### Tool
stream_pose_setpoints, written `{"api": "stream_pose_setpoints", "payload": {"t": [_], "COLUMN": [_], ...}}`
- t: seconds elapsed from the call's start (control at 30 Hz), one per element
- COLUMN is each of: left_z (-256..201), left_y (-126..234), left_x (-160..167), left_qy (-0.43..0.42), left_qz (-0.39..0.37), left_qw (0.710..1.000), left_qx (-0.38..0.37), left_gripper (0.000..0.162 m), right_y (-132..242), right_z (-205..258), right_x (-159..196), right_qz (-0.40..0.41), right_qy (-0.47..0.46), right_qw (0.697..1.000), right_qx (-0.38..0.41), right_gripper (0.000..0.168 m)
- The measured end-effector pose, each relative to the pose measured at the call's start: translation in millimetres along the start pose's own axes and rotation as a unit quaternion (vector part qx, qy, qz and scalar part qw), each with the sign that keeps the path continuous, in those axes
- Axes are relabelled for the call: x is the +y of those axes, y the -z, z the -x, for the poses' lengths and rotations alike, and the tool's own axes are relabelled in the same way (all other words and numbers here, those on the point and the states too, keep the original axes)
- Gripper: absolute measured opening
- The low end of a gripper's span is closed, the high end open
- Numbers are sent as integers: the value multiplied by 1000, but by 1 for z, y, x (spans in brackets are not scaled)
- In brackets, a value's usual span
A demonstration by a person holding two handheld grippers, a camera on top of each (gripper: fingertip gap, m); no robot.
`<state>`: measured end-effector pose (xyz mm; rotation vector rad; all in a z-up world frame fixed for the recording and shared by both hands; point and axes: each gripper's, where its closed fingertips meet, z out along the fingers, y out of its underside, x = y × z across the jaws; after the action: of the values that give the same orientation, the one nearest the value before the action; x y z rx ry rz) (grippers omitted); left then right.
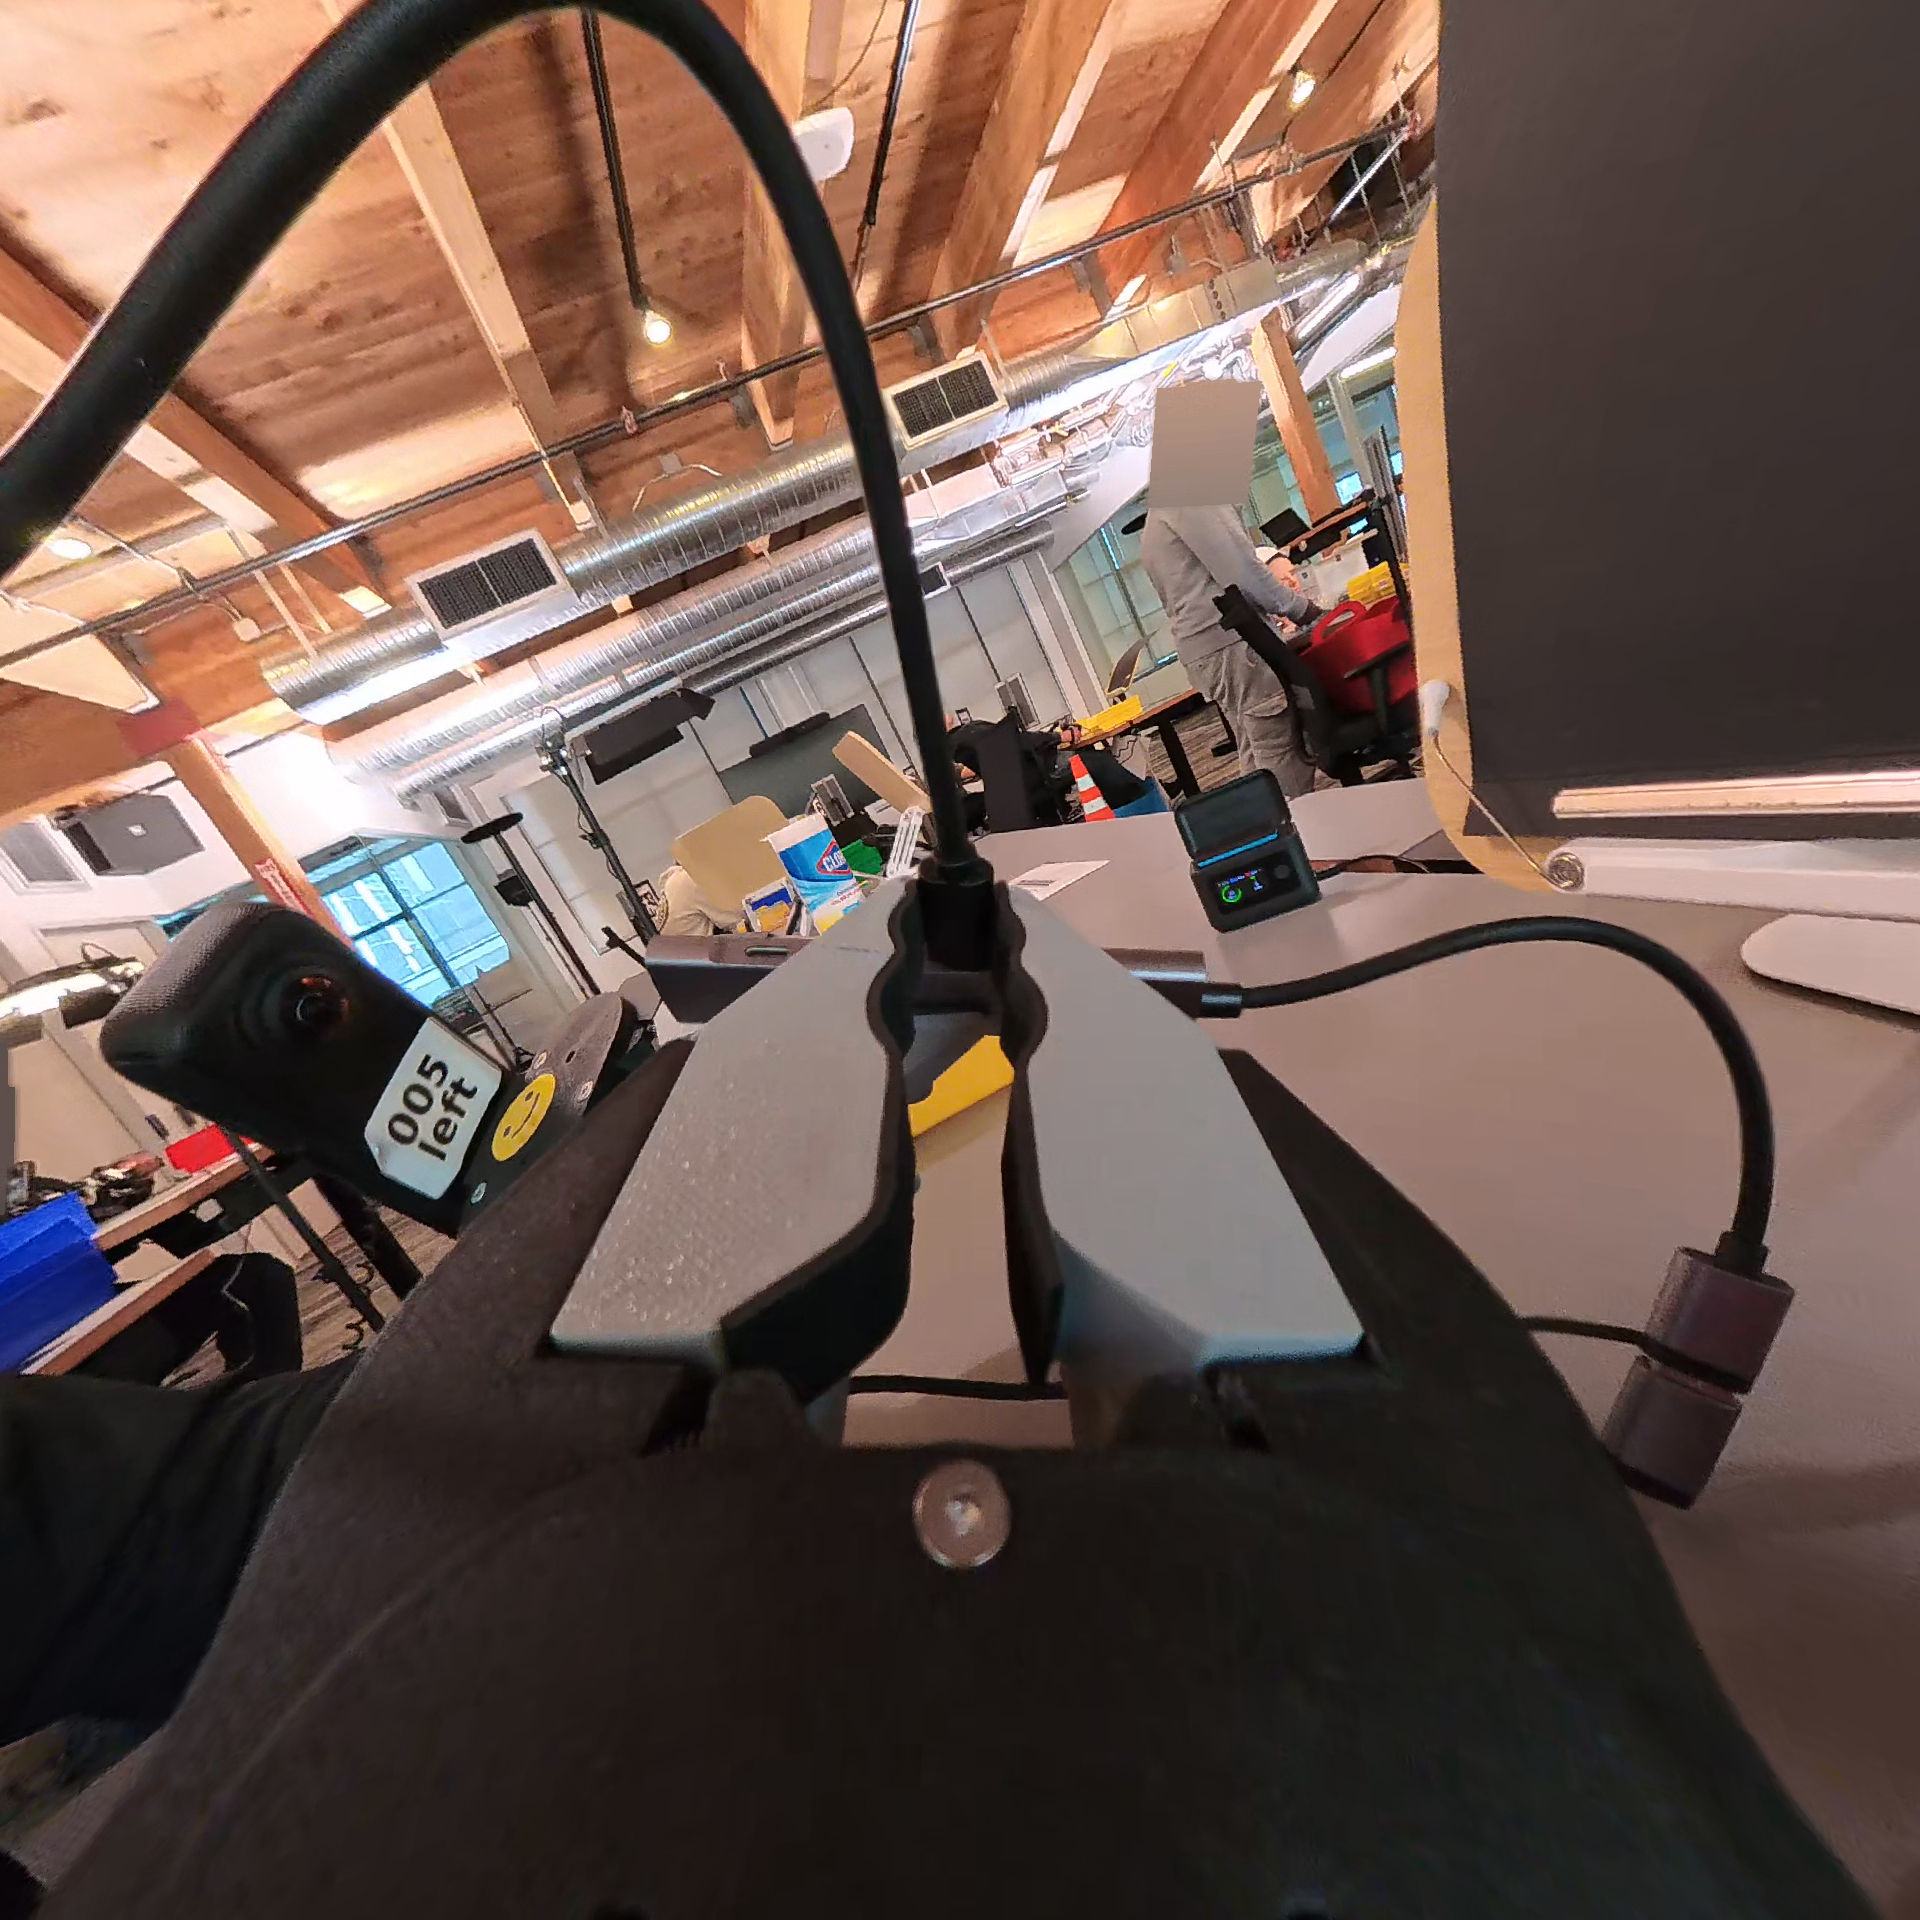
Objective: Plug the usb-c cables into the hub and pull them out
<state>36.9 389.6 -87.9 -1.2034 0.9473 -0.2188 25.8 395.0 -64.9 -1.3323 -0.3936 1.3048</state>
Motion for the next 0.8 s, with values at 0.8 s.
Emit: {"api": "stream_pose_setpoints", "payload": {"t": [0.8], "left_z": [2], "left_y": [-6], "left_x": [41], "left_qy": [-23], "left_qz": [60], "left_qw": [998], "left_qx": [-4], "left_gripper": [16], "right_y": [-19], "right_z": [13], "right_x": [46], "right_qz": [122], "right_qy": [-23], "right_qw": [991], "right_qx": [-58], "right_gripper": [9]}}
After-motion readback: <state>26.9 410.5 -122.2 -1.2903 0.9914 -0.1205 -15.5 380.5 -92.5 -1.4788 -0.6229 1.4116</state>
